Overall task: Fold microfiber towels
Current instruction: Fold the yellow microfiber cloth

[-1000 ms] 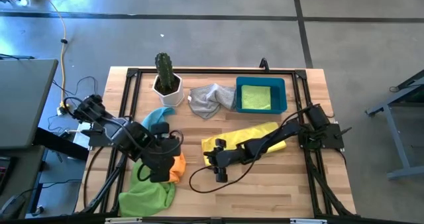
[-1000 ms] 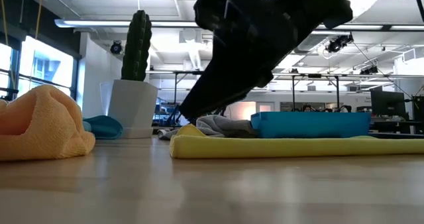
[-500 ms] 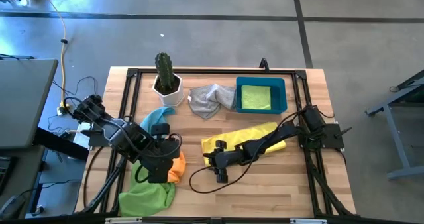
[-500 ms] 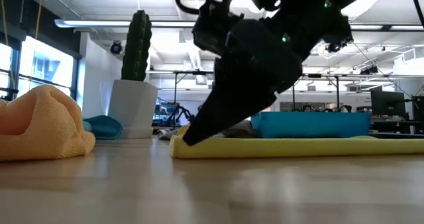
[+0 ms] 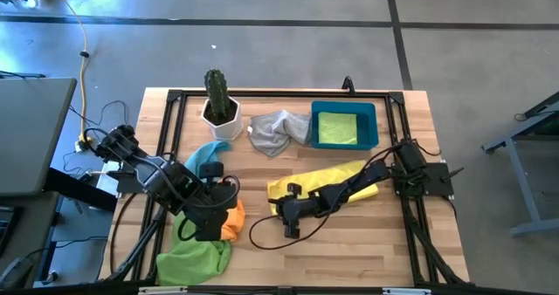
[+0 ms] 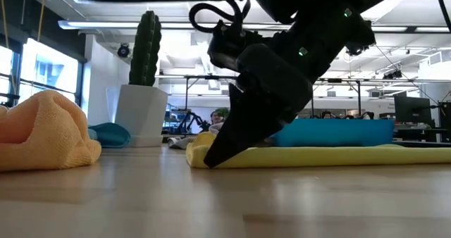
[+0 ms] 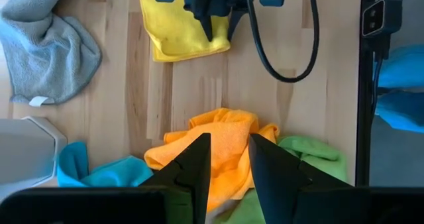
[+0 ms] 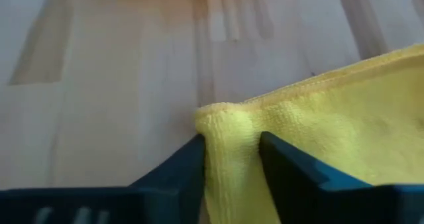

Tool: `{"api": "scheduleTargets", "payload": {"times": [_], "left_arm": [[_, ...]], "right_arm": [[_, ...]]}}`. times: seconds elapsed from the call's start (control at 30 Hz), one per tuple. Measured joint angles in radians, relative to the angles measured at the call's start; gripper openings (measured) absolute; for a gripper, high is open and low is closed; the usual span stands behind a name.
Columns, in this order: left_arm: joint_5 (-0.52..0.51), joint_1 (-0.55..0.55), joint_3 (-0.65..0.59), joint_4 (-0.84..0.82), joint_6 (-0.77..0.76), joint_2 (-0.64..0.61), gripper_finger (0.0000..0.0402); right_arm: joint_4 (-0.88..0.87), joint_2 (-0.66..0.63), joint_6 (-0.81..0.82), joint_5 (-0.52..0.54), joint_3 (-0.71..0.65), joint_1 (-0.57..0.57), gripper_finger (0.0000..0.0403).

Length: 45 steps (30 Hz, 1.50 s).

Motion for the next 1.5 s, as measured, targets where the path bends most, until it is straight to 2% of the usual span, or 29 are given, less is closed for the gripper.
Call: {"api": "scheduleTargets", "payload": {"times": [0.2,0.27,0.47,0.63,0.87,1.03,1.17,1.5], "left_arm": [[-0.015,0.000,0.000,0.000,-0.028,0.000,0.0092],[-0.015,-0.002,0.000,0.000,-0.030,0.000,0.0092],[-0.015,-0.006,0.000,0.001,-0.030,0.000,0.0092],[-0.040,-0.006,0.000,0.003,-0.031,0.000,0.0092],[-0.067,-0.005,0.000,0.005,-0.065,0.000,0.0092],[-0.082,-0.005,0.000,0.006,-0.084,0.000,0.0092],[-0.102,-0.005,0.000,0.011,-0.085,0.000,0.0092],[-0.154,-0.004,0.000,0.036,-0.084,0.001,0.0092]], "right_arm": [[-0.026,-0.002,0.003,0.007,0.001,-0.003,0.0023],[-0.029,-0.004,0.005,0.007,0.001,-0.003,0.0008],[-0.046,-0.029,0.110,-0.024,-0.004,-0.002,0.0005],[-0.045,-0.102,0.158,-0.035,-0.006,-0.002,0.0004],[-0.090,-0.195,0.325,0.026,-0.005,-0.002,0.0001],[-0.243,-0.257,0.449,0.130,-0.005,-0.002,0.0001],[-0.431,-0.302,0.553,0.209,-0.004,-0.004,0.0001],[-0.829,-0.392,0.766,0.315,-0.004,-0.004,0.0001]]}}
